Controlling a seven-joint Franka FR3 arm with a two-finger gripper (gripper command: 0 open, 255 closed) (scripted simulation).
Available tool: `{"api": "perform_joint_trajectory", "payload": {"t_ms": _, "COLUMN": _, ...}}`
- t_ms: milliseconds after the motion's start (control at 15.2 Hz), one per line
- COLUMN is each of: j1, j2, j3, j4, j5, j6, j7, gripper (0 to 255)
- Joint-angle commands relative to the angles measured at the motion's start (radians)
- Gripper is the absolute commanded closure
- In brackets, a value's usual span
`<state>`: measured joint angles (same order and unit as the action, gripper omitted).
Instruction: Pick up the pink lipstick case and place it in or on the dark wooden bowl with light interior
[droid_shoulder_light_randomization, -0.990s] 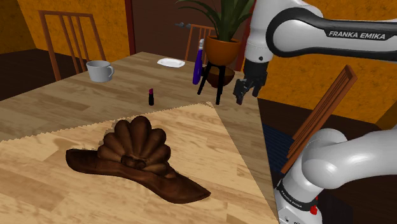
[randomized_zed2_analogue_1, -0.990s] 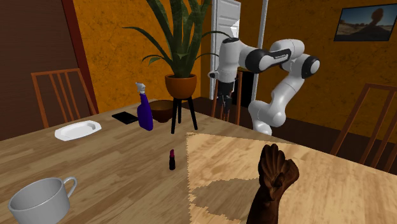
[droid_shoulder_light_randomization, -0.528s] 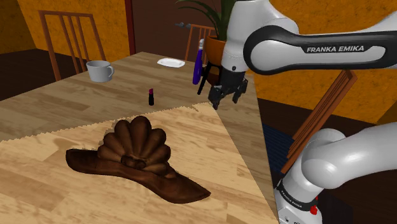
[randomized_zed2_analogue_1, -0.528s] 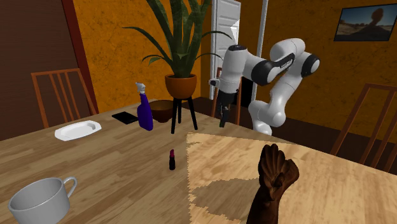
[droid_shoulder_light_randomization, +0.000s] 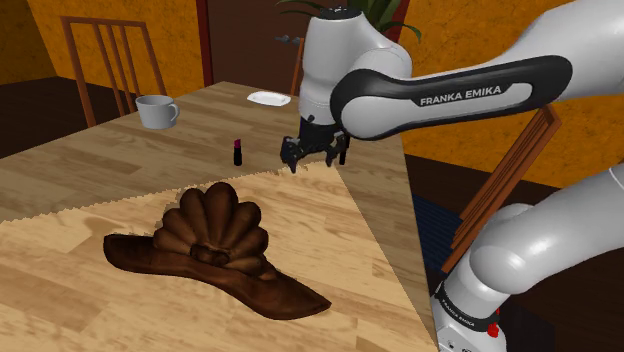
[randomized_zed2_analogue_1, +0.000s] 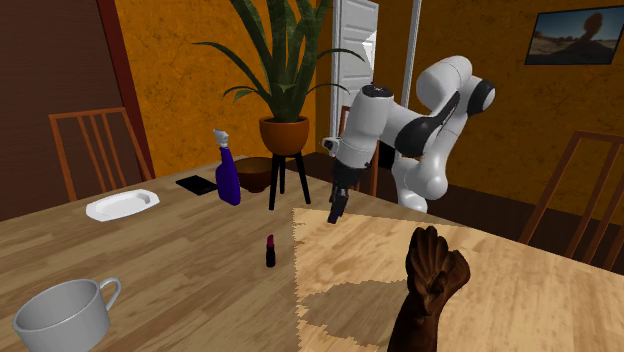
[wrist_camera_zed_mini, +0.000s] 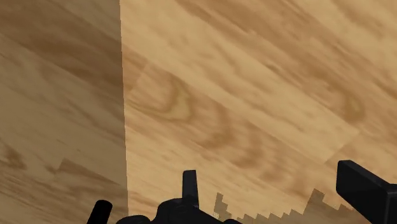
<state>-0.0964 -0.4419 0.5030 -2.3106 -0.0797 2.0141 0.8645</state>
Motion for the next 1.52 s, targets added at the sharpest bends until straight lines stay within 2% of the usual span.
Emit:
{"api": "perform_joint_trajectory", "payload": {"t_ms": 0, "j1": -0.033, "j2": 0.075, "j3": 0.055, "j4": 0.051, "j5": -0.048, "j6": 0.037, "j7": 0.095, "gripper": 0}}
{"api": "perform_joint_trajectory", "payload": {"t_ms": 198, "j1": -0.079, "j2": 0.192, "j3": 0.137, "j4": 0.139, "j5": -0.148, "j6": 0.065, "j7": 0.247, "gripper": 0}}
{"api": "perform_joint_trajectory", "payload": {"t_ms": 462, "j1": -0.119, "j2": 0.376, "j3": 0.232, "j4": 0.285, "j5": -0.337, "j6": 0.052, "j7": 0.466, "gripper": 0}}
{"api": "perform_joint_trajectory", "payload": {"t_ms": 660, "j1": -0.098, "j2": 0.532, "j3": 0.266, "j4": 0.418, "j5": -0.501, "j6": -0.001, "j7": 0.624, "gripper": 0}}
{"api": "perform_joint_trajectory", "payload": {"t_ms": 858, "j1": -0.029, "j2": 0.684, "j3": 0.255, "j4": 0.567, "j5": -0.649, "j6": -0.073, "j7": 0.748, "gripper": 0}}
{"api": "perform_joint_trajectory", "payload": {"t_ms": 1452, "j1": -0.028, "j2": 0.737, "j3": 0.221, "j4": 0.544, "j5": -0.703, "j6": -0.012, "j7": 0.778, "gripper": 0}}
